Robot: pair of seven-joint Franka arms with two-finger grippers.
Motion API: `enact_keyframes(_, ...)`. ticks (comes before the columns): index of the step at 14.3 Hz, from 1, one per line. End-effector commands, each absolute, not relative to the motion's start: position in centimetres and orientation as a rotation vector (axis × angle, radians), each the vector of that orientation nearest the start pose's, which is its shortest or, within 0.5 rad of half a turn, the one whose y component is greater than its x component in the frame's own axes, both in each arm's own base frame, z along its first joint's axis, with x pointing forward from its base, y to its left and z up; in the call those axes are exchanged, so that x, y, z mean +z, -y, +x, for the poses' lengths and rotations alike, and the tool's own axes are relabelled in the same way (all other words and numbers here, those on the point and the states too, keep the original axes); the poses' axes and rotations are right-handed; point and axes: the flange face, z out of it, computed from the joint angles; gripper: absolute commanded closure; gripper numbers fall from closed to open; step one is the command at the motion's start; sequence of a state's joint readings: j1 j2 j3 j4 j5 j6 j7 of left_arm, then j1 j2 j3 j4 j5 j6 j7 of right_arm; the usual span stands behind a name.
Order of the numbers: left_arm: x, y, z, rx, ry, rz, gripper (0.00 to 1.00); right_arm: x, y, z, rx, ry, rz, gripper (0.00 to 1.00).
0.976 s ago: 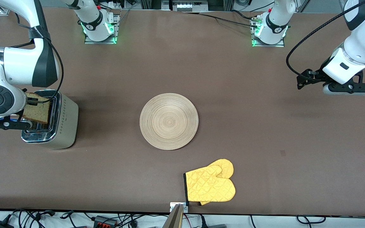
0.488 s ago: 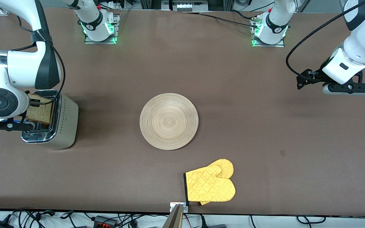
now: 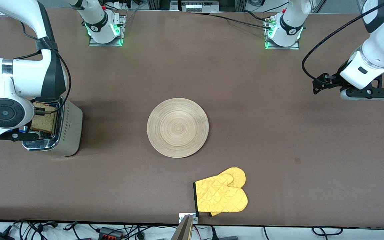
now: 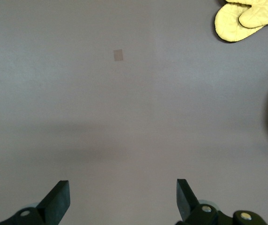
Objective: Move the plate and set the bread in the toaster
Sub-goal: 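Open the right gripper to release the bread in the slot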
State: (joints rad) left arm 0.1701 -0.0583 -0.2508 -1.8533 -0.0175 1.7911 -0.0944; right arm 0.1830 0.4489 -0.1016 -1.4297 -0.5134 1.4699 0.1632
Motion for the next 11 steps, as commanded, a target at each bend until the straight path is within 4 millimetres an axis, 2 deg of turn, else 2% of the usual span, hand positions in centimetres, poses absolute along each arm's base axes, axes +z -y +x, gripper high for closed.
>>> enact_keyframes(1,54.0,4.2,54.0,0.006,0.042,-3.164,0.00,41.9,-0.9,64.9,-0.415,0.044,2.528,1.00)
enact_keyframes(4,54.0,4.2,54.0,0.006,0.042,-3.164,0.00,40.8,-1.3,65.1,-0.414,0.064,2.540,1.00)
enact_keyframes(5,54.0,4.2,54.0,0.006,0.042,-3.164,0.00,40.1,-1.5,65.2,-0.418,0.075,2.537,0.83)
enact_keyframes(6,54.0,4.2,54.0,0.006,0.045,-3.164,0.00,39.9,-1.4,65.3,-0.423,0.068,2.537,0.36)
enact_keyframes(7,54.0,4.2,54.0,0.008,0.042,-3.164,0.00,40.3,-1.3,65.6,-0.385,0.060,2.559,0.00)
enact_keyframes(11,54.0,4.2,54.0,0.006,0.042,-3.164,0.00,43.7,-1.8,65.3,-0.337,0.132,2.727,0.00)
